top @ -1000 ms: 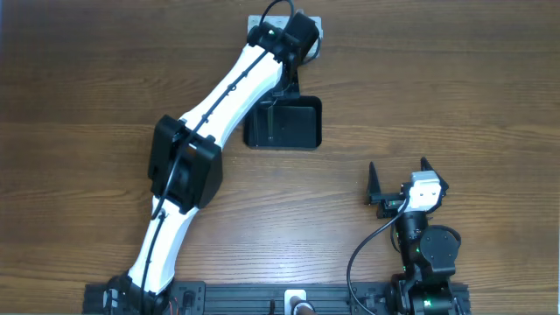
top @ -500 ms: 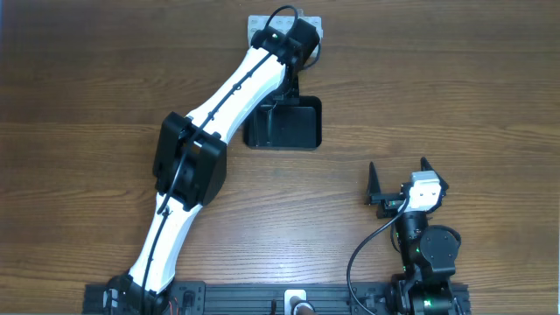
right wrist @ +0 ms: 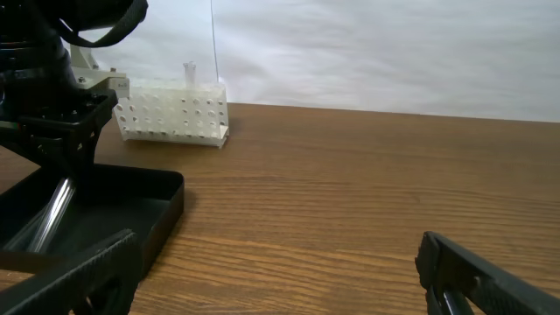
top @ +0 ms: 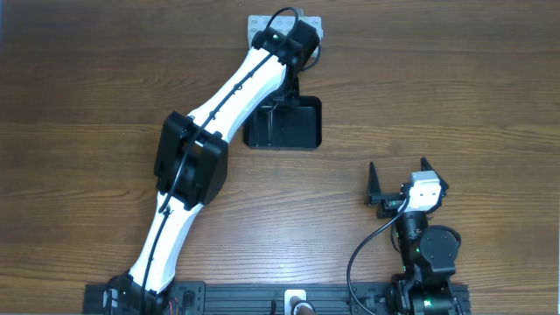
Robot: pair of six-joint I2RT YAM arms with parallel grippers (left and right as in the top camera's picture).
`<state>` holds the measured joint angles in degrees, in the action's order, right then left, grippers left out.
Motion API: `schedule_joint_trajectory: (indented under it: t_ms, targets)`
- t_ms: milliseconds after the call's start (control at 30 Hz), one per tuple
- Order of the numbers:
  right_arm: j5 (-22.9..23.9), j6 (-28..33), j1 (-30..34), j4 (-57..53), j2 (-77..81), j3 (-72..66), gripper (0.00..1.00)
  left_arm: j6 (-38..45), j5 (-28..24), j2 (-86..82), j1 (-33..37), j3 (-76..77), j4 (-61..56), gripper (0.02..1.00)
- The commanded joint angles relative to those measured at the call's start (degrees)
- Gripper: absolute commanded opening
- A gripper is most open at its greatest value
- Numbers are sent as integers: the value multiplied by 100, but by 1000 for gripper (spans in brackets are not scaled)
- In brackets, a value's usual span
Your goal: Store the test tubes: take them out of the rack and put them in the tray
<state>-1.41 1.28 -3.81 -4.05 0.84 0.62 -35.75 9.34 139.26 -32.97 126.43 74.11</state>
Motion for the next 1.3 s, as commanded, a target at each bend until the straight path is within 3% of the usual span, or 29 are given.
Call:
schedule_joint_trajectory:
  t_ms: [33,333,667,867,933,1033,1233,1300]
  targets:
    - [17,-39,-28,-9,-57,-33,991,85,-57,157,55,-22,-13,106]
    - [17,-39,-28,-7,-57,-33,991,83,-59,267,125,-22,-9,117]
    - [17,-39,-28,-7,-57,-33,991,83,-118,208,131,-20,-13,373]
    - [17,-39,-28,-7,-57,-33,993,83,-181,-271,94,-20,-37,419]
    - [17,-39,-28,-9,-57,-33,991,83,-131,-570,76,-20,-39,481]
    - [17,-39,-28,-9,-57,-33,993,87,284,-1156,26,-20,-105,579]
    - [20,-39,-28,-9,-57,-33,991,168,1622,-2459,66,-22,-389,801]
    - [17,-39,-28,-9,-57,-33,991,579,1735,-2896,142,-22,-643,812]
